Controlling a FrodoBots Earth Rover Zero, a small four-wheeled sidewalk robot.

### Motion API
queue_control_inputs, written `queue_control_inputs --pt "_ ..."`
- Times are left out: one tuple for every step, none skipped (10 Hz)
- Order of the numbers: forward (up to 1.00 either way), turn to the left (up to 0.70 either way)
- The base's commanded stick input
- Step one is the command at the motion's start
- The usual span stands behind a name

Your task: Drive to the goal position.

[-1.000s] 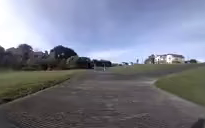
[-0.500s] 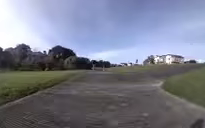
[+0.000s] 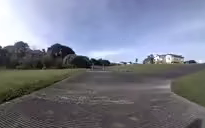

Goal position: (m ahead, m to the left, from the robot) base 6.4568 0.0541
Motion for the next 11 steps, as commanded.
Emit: queue_control_inputs --pt "1.00 0.00" --pt "1.00 0.00" --pt "1.00 0.00" --pt "1.00 0.00" --pt "1.00 0.00" --pt "1.00 0.01" --pt "1.00 0.04" --pt "1.00 0.07" --pt "1.00 0.11" --pt "1.00 0.14" --pt "1.00 0.17"
